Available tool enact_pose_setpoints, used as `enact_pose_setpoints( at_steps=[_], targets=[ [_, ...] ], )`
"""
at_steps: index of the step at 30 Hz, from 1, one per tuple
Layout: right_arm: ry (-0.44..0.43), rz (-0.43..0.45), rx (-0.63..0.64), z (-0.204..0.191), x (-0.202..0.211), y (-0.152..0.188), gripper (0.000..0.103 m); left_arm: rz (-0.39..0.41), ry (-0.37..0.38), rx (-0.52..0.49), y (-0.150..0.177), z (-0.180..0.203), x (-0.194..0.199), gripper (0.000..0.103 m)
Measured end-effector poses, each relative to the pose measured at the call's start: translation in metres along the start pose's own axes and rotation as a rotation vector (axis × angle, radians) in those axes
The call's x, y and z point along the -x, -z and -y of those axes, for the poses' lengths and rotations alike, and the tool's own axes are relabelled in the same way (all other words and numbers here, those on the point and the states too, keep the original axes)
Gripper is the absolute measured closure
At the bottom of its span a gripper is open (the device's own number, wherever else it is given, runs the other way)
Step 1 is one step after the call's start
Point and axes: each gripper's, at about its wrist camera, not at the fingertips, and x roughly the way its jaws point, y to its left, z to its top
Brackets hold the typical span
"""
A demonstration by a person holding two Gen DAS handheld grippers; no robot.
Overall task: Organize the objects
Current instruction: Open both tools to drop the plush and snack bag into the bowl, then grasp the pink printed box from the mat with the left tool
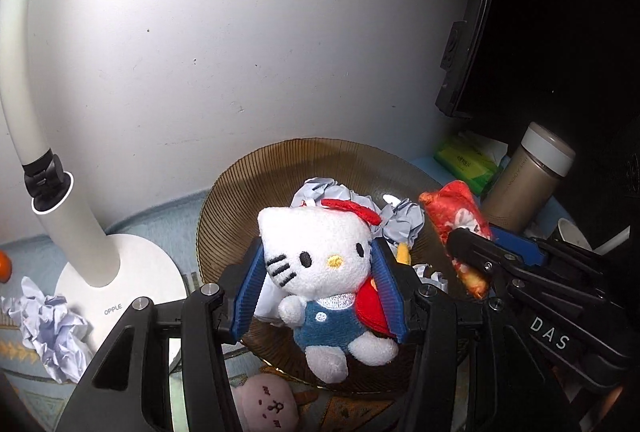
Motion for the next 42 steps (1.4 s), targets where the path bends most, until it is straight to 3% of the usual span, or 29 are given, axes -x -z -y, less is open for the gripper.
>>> enact_pose_setpoints(
  at_steps=[4,6,7,11,15,21,24,26,30,35,37,42],
  targets=[
    [-0.001,-0.013,0.003,0.0,-0.011,-0.001,0.069,0.002,-0.005,0.002,0.0,-0.001,-0.007,0.049],
    [0.022,0.002,0.0,0.002,-0.011,-0.001,0.062,-0.01,-0.005,0.019,0.001,-0.003,-0.007,0.03],
    [0.027,0.008,-0.003,0.004,-0.009,0.0,0.057,-0.012,-0.006,0.033,0.002,-0.006,-0.005,0.026],
    [0.002,0.02,-0.026,0.01,0.009,0.005,0.055,0.001,-0.013,0.039,0.006,-0.01,0.015,0.026],
    [-0.025,0.028,-0.015,0.002,0.038,0.015,0.055,0.038,-0.013,0.067,0.017,-0.023,0.059,0.026],
    [-0.166,0.008,0.015,-0.038,0.076,0.052,0.049,0.092,-0.065,0.175,0.063,-0.067,0.146,0.026],
    [-0.239,-0.014,0.056,-0.073,0.077,0.091,0.047,0.115,-0.144,0.259,0.102,-0.104,0.181,0.023],
    [-0.266,-0.035,0.086,-0.092,0.074,0.118,0.041,0.144,-0.248,0.323,0.131,-0.132,0.2,0.011],
    [-0.282,-0.098,0.146,-0.126,0.05,0.155,0.041,0.127,-0.391,0.418,0.181,-0.184,0.215,0.01],
    [-0.25,-0.096,0.208,-0.142,0.036,0.167,0.041,0.118,-0.423,0.474,0.216,-0.212,0.209,0.01],
    [-0.261,-0.088,0.198,-0.139,0.037,0.168,0.04,0.087,-0.422,0.489,0.218,-0.217,0.203,0.01],
    [-0.258,-0.106,0.178,-0.135,0.034,0.167,0.04,0.099,-0.406,0.49,0.22,-0.214,0.204,0.01]
  ],
)
